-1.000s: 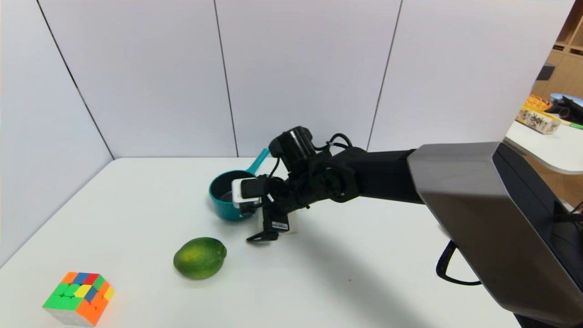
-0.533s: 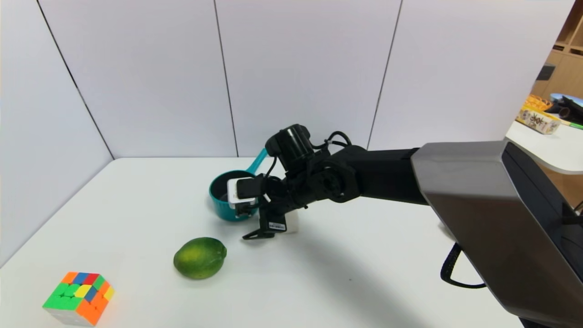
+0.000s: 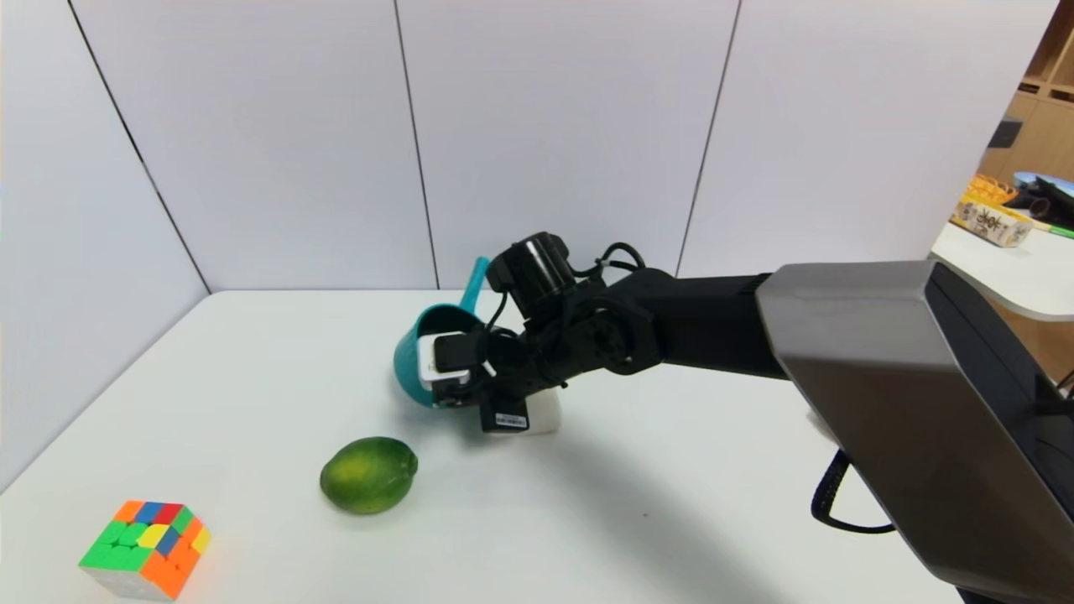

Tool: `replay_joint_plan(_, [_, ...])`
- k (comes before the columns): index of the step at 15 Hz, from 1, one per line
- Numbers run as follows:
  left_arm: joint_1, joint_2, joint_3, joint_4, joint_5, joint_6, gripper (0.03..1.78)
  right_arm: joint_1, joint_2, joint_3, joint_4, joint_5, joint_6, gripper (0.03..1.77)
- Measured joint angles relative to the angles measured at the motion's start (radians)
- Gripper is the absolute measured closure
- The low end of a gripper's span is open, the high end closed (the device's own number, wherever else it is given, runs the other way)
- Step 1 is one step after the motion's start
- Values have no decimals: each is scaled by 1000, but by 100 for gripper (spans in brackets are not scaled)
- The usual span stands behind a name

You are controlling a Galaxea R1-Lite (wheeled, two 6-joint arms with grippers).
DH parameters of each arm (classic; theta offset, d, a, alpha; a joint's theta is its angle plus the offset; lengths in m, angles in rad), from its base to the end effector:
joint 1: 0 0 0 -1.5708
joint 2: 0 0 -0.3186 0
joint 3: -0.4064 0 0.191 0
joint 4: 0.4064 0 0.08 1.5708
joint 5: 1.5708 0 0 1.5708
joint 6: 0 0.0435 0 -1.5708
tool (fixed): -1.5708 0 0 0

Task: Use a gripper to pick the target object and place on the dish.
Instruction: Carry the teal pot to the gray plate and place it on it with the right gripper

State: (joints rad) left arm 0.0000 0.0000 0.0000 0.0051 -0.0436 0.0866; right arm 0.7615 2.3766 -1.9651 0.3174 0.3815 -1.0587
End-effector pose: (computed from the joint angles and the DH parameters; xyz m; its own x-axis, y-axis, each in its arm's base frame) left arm -0.0197 -0.0019 0.0749 0.9990 -0.0436 -0.0051 0.0439 0.9953 0.0863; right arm 0.3584 0.3641 0.1395 0.2442 0.7472 -0.6182 -0.8325 -0.1654 -0.5287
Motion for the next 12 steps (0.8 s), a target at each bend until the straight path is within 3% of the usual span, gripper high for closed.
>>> replay_joint_plan(7, [0, 0, 0, -1, -1, 0, 12, 5, -22, 0, 24, -10, 2, 170])
replay_joint_plan(12, [0, 0, 0, 0, -1, 0, 12, -13, -83, 1, 23, -100, 38, 170])
